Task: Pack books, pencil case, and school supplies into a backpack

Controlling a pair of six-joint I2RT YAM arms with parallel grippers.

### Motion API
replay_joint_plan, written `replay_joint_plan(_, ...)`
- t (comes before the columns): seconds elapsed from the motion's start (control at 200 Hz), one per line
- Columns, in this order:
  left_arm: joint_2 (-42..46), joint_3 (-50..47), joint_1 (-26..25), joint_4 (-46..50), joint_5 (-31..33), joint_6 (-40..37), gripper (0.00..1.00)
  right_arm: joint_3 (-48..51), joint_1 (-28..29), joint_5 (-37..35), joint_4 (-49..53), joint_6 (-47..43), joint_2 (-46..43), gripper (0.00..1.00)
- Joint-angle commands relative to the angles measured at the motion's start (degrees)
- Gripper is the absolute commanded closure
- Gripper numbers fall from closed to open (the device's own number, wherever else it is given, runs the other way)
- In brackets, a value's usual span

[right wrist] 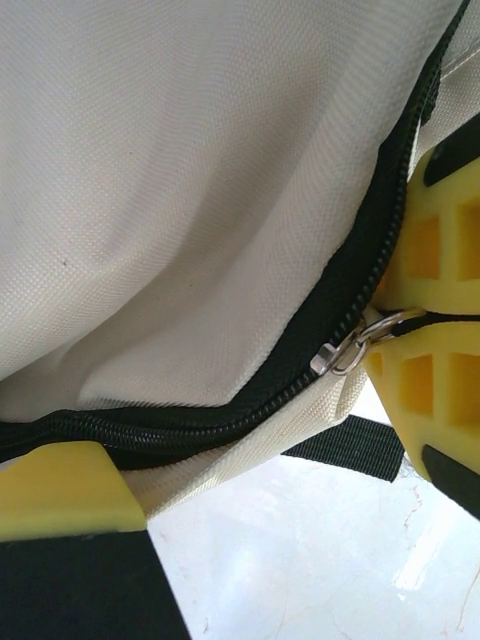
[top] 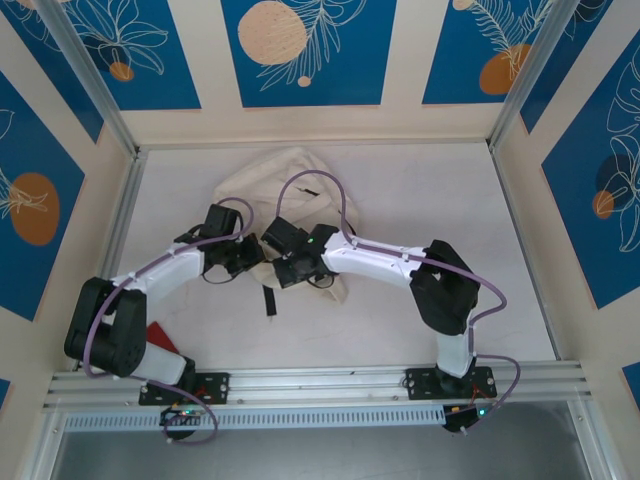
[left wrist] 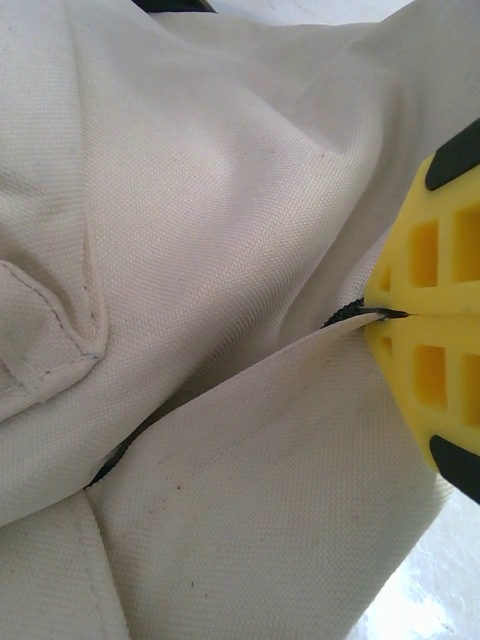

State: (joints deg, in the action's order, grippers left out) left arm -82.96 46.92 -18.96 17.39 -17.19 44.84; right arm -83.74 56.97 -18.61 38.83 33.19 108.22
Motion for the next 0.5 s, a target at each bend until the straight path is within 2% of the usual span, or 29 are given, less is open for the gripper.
replay_joint_plan(0.0, -1.61, 1.31, 1.82, 1.64, 9.91, -1.25, 1.0, 2.62, -1.66, -0.74, 15.58, -1.19, -3.71, 0.91)
replay_joint_plan(0.25, -2.3, 1.51, 1.82, 0.43, 7.68, -1.26, 1.0, 2.63, -2.74, 3.0, 12.96, -1.84, -4.84, 0.85)
replay_joint_plan(0.4, -2.21, 1.6, 1.84, 0.45, 7.39, -1.41, 1.0, 2.71, -2.74, 2.64, 12.06, -1.99, -4.51, 0.95)
replay_joint_plan(0.495, -1.97, 1.68, 1.87, 0.43, 6.96, -1.42, 1.0, 2.69, -2.66, 3.36, 10.97, -2.74, -4.72, 0.94)
